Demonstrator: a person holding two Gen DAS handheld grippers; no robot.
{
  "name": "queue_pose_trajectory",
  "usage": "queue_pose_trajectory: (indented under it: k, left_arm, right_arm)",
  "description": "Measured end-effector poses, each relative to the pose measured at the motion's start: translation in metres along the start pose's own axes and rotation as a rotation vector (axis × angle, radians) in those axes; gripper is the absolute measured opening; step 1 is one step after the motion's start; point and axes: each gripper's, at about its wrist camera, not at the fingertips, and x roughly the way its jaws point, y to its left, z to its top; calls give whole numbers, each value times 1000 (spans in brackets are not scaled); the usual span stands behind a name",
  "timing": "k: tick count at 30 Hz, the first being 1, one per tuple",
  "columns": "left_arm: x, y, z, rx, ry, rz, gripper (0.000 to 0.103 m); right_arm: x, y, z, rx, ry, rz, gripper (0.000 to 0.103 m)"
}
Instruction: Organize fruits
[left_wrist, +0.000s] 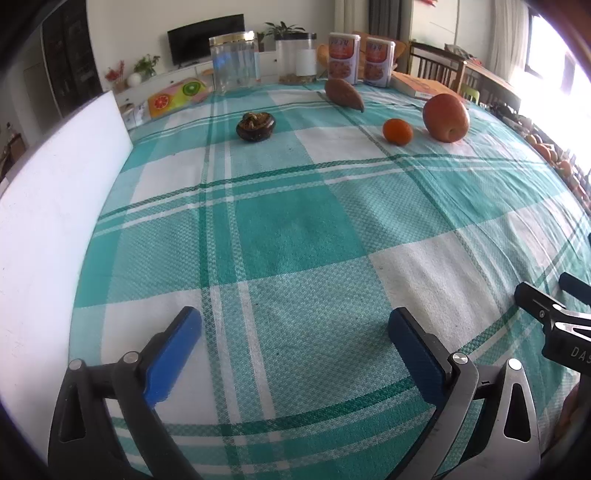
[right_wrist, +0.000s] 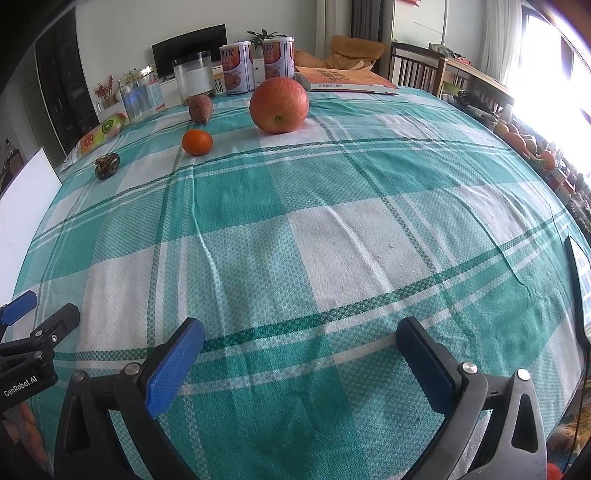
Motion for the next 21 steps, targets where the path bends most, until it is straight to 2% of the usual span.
queue_pose_trajectory:
  k: [21]
  left_arm:
    - [0,1,0,-1,1,-3,103]
  right_arm:
    - [0,0,-1,-1,-1,-4,103]
